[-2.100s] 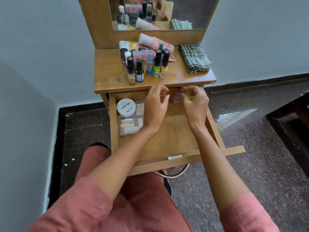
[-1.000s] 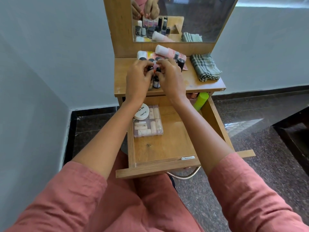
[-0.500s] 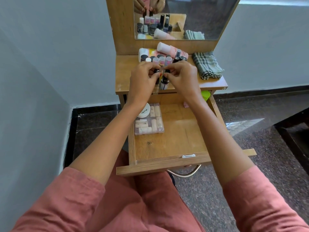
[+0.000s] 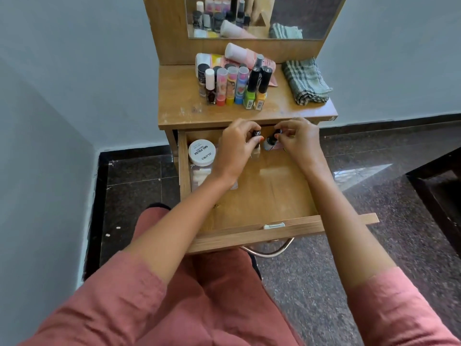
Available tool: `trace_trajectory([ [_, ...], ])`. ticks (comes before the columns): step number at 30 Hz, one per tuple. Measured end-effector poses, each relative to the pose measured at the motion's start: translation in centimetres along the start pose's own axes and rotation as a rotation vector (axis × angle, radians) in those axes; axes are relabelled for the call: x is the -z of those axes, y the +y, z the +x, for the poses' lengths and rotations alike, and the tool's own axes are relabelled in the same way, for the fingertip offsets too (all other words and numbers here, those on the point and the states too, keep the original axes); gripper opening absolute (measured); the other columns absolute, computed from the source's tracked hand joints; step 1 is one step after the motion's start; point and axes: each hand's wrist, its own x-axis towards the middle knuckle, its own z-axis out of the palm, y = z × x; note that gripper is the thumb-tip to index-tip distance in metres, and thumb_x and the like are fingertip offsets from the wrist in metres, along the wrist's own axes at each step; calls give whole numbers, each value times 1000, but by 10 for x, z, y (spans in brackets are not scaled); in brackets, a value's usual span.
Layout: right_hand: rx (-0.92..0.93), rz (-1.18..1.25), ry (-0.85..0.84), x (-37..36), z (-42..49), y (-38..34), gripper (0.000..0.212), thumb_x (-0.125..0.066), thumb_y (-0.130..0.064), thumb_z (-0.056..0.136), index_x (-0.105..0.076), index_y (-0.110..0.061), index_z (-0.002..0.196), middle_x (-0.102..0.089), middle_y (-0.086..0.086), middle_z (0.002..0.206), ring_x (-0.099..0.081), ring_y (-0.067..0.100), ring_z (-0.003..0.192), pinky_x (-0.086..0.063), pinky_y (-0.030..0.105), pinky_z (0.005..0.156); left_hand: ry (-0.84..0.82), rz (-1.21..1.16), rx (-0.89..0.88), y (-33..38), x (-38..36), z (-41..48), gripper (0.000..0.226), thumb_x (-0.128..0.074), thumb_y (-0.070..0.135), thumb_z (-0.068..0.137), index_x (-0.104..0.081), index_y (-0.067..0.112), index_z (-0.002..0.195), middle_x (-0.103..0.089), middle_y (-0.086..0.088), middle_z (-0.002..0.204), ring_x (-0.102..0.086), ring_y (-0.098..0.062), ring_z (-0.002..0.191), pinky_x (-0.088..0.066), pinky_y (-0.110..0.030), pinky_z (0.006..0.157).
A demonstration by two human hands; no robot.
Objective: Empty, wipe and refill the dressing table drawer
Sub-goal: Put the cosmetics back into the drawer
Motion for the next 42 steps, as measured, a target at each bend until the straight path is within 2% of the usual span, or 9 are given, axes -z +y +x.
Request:
trace_trajectory([
  [3, -14, -85, 7, -16, 1, 9, 24, -59, -1, 83, -66, -1, 106, -63, 13, 107, -59, 16, 91, -40, 10, 78, -5, 2, 61, -13, -22, 3, 16, -67, 3, 78, -67, 0, 94, -63, -12, 95, -58, -16, 81, -42, -15, 74],
  [8, -22, -123, 24, -35, 6, 15, 23, -54, -2, 83, -67, -5, 102, -63, 12, 105, -59, 27, 94, -51, 38, 78, -12, 19, 81, -24, -47, 10, 18, -64, 0, 79, -65, -4, 97, -61, -17, 97, -61, -25, 88, -44, -21, 77],
  [17, 15, -307, 86, -48, 9, 19, 20, -52, -3, 78, -69, -2, 89, -67, 18, 92, -54, 37, 95, -47, 44, 77, 12, 72, 60, -31, -64, 11, 21, -59, 1, 83, -63, -4, 103, -61, -19, 104, -61, -31, 96, -49, -37, 85],
  [22, 27, -303, 105, -50, 8, 19, 22, -52, 0, 78, -68, -3, 92, -69, 16, 95, -56, 36, 95, -48, 41, 78, 37, 67, 106, -28, -65, 11, 30, -54, -6, 82, -61, -3, 111, -60, -19, 115, -57, -31, 108, -35, -20, 94],
  [28, 22, -238, 72, -43, 2, 20, 34, -45, 1, 84, -64, -10, 109, -68, 8, 108, -52, 30, 103, -46, 36, 83, 14, 57, 103, -24, -61, 9, 38, -50, -9, 84, -55, -2, 121, -57, -18, 124, -54, -28, 117, -26, -13, 101],
  [31, 36, -197, 131, -39, -3, 19, 32, -47, -1, 85, -65, -12, 109, -69, 5, 106, -56, 27, 99, -47, 34, 80, 26, 63, 54, -25, -55, 6, 38, -50, -10, 84, -55, -4, 121, -58, -18, 123, -55, -28, 116, -26, -16, 102],
  [35, 78, -65, 205, -23, -2, 4, 19, -54, -6, 86, -68, -7, 99, -70, 8, 99, -60, 23, 95, -49, 32, 82, 41, 60, -109, -18, -40, 2, 20, -54, -3, 84, -65, -3, 102, -66, -16, 101, -63, -25, 95, -46, -26, 88],
  [39, 156, 122, 273, -1, 15, -26, 15, -60, -3, 83, -67, -2, 96, -68, 9, 92, -58, 8, 75, -44, 6, 73, 173, 65, -245, 4, -13, 22, 15, -57, 7, 87, -64, 0, 98, -65, -13, 96, -61, -23, 92, -43, -22, 85],
  [42, 169, 208, 280, 11, 34, -46, 25, -62, -4, 82, -64, -3, 107, -58, 1, 95, -47, -7, 66, -40, -1, 65, 285, 151, -271, 20, 8, 52, 22, -57, 7, 85, -63, 4, 106, -63, -10, 103, -57, -23, 99, -38, -21, 90],
])
